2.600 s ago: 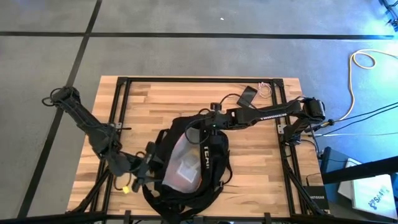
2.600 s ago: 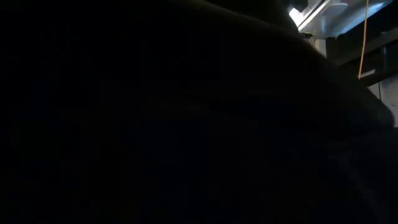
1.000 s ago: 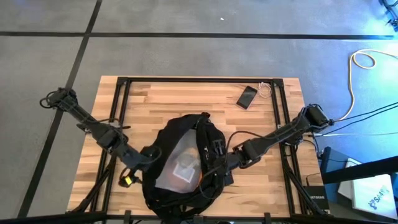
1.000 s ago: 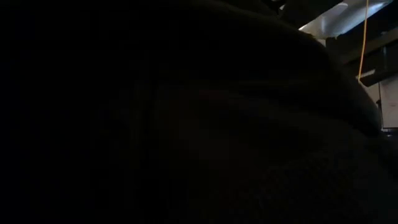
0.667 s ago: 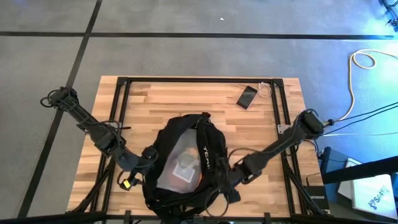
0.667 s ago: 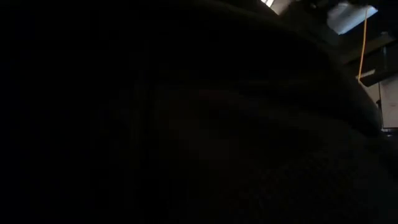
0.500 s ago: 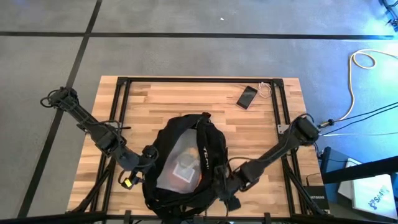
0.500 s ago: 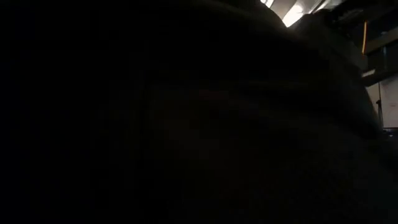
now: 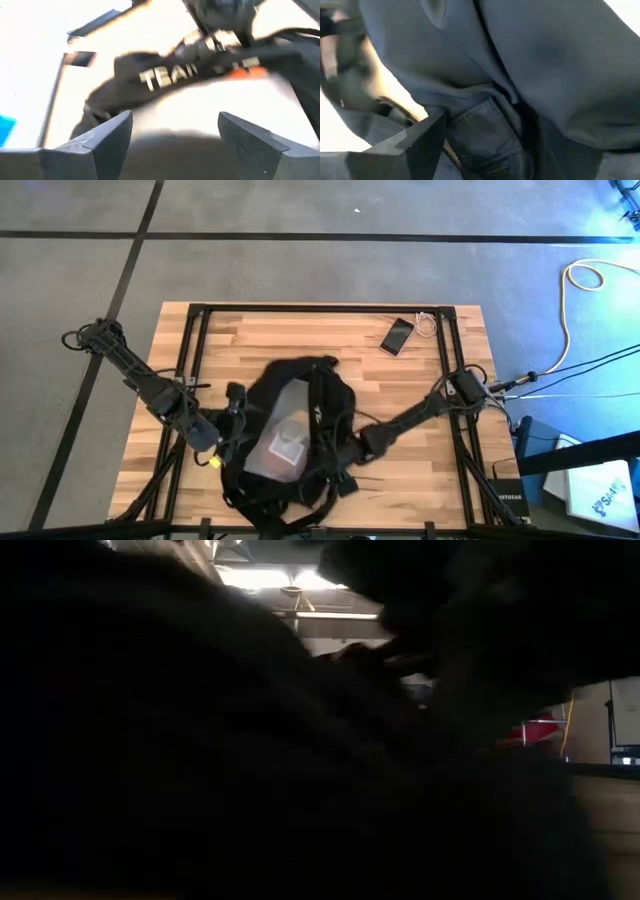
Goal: Unpack backpack
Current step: Close the black backpack
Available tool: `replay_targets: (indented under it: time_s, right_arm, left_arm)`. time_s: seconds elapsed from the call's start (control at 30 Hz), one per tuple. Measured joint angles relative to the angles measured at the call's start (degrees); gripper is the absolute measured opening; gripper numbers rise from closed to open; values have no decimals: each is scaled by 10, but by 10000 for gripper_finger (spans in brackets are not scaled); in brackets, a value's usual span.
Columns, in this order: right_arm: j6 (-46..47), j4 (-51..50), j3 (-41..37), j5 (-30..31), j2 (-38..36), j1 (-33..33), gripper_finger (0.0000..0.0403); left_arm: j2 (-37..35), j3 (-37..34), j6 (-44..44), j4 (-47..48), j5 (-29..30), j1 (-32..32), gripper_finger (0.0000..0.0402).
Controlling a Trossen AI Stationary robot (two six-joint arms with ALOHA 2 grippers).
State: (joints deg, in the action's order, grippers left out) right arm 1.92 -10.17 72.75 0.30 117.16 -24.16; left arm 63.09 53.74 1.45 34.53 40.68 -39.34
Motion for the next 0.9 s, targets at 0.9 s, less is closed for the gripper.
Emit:
replay_targets:
  time_s: [0.9]
  right_arm:
    - [-54, -94, 126, 201, -3, 125, 298]
  left_arm:
    - [244, 76, 220, 138, 14, -173, 279]
